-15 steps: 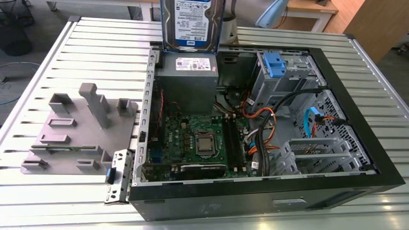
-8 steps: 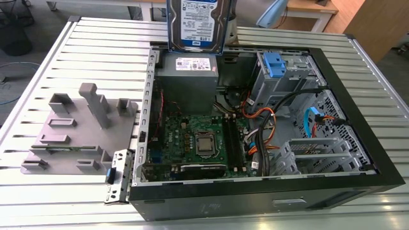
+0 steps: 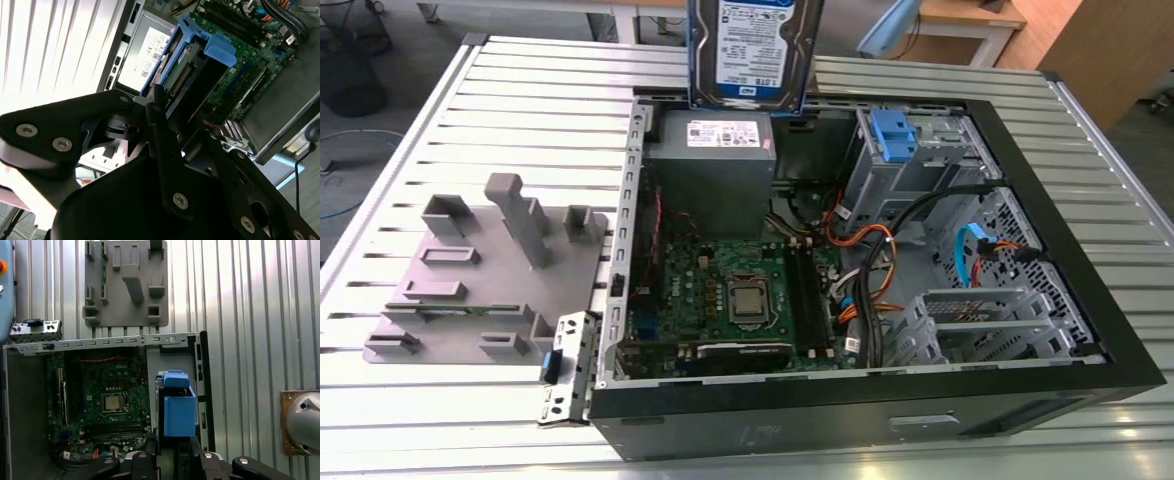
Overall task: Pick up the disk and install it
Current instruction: 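Pick up the disk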
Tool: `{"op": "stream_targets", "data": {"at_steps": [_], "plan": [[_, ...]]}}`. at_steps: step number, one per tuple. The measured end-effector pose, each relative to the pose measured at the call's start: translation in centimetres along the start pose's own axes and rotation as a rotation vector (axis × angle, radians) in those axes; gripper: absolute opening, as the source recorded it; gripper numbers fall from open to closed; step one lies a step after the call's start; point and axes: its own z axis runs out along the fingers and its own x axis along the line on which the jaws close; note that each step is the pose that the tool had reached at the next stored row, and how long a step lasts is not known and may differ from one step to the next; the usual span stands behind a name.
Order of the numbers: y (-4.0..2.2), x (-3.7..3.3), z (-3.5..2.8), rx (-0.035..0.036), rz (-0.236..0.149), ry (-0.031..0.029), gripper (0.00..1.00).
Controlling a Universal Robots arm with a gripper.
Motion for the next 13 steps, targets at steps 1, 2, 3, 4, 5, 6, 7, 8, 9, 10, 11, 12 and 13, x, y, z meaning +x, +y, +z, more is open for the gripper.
{"op": "stream_targets", "data": {"at_steps": [1,2,3,4,5,6,7,8,9,10,11,12,13], "plan": [[-0.22,-0.01,0.0,0.0,0.0,0.0,0.35],[-0.45,-0.03,-0.01,0.0,0.0,-0.0001,0.35],[-0.69,-0.04,-0.01,0.0,0.0,-0.0001,0.35],[-0.99,-0.06,-0.02,0.0,0.0,-0.0001,0.35],[-1.24,-0.08,-0.03,0.0,0.0,-0.0001,0.35],[-1.51,-0.1,-0.04,0.0,0.0,0.0,0.35],[-1.77,-0.11,-0.04,0.0,0.0,-0.0001,0.35],[-2.01,-0.13,-0.04,0.0,0.0,0.0,0.35],[-2.26,-0.14,-0.05,0.0,0.0,-0.0001,0.35],[-2.51,-0.16,-0.06,0.0,0.0,0.0,0.35],[-2.75,-0.18,-0.06,0.0,0.0,0.0,0.35],[-2.98,-0.19,-0.07,0.0,0.0,0.0001,0.35],[-3.2,-0.21,-0.07,0.0,0.0,0.0,0.35]]}}
